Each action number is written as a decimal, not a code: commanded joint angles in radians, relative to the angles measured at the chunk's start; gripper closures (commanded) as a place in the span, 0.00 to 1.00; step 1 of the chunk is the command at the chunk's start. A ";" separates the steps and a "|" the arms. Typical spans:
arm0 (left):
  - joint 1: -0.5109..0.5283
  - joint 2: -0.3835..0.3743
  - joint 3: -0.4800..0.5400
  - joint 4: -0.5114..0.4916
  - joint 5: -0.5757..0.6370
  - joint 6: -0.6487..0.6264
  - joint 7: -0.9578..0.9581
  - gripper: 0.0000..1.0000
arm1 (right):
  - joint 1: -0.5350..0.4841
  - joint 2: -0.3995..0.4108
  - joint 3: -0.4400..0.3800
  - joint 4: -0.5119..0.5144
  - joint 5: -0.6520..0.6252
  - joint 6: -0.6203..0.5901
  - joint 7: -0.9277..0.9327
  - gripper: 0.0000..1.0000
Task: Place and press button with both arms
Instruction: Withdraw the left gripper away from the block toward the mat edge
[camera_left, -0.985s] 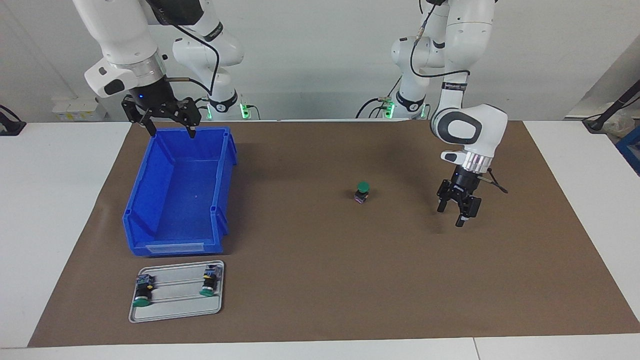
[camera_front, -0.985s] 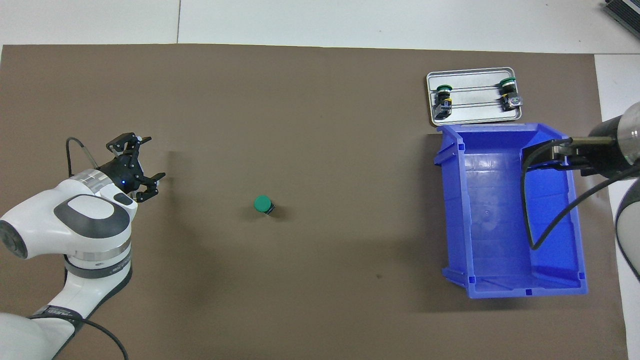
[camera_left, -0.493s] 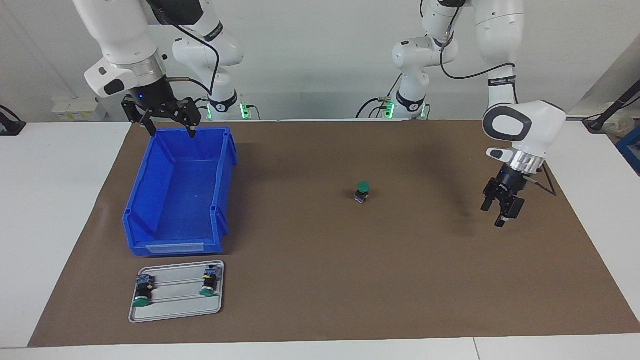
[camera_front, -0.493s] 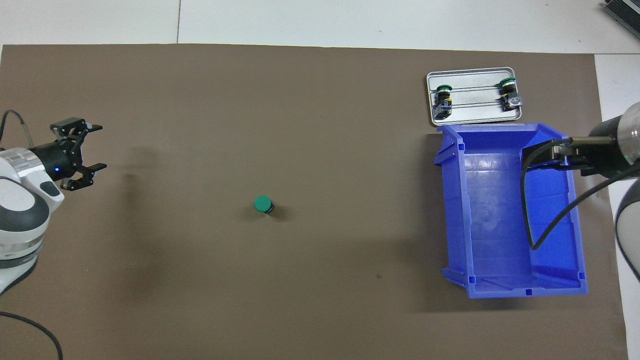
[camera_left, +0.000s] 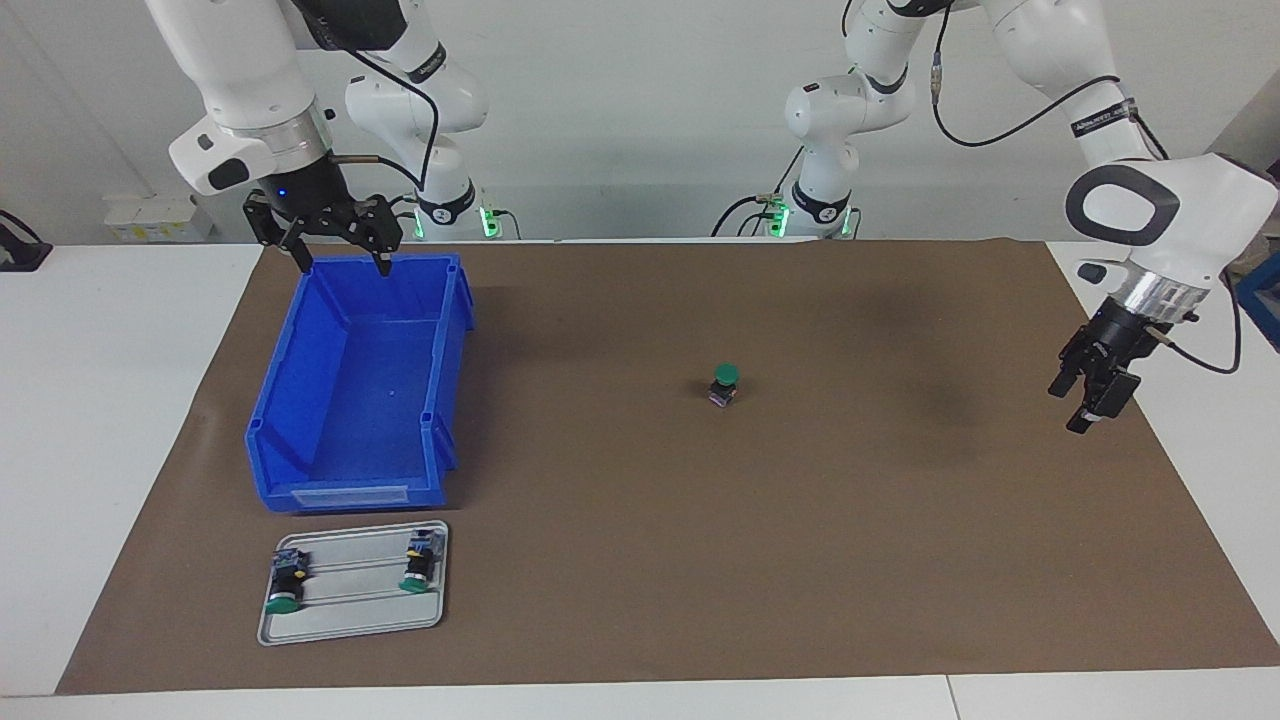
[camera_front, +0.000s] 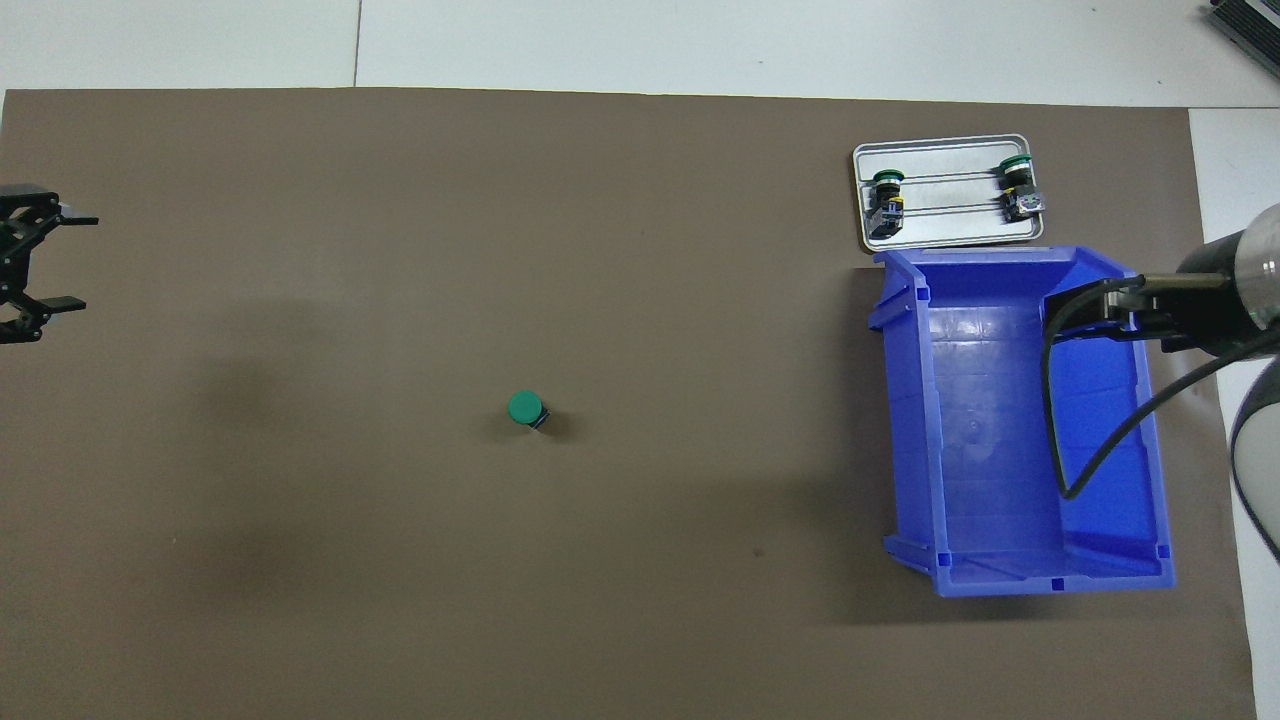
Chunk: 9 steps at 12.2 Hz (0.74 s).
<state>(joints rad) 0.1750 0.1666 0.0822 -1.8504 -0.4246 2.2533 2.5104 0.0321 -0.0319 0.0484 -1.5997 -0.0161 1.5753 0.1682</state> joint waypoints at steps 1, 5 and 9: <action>-0.023 0.011 0.002 0.086 0.137 -0.093 -0.155 0.01 | -0.011 -0.019 0.008 -0.017 0.004 0.005 0.017 0.00; -0.106 -0.007 0.004 0.140 0.259 -0.185 -0.397 0.00 | -0.011 -0.019 0.008 -0.017 0.004 0.005 0.017 0.00; -0.192 -0.067 0.001 0.135 0.288 -0.237 -0.672 0.00 | -0.011 -0.019 0.008 -0.017 0.004 0.005 0.017 0.00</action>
<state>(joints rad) 0.0158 0.1378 0.0723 -1.7115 -0.1611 2.0657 1.9505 0.0321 -0.0319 0.0484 -1.5997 -0.0161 1.5753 0.1682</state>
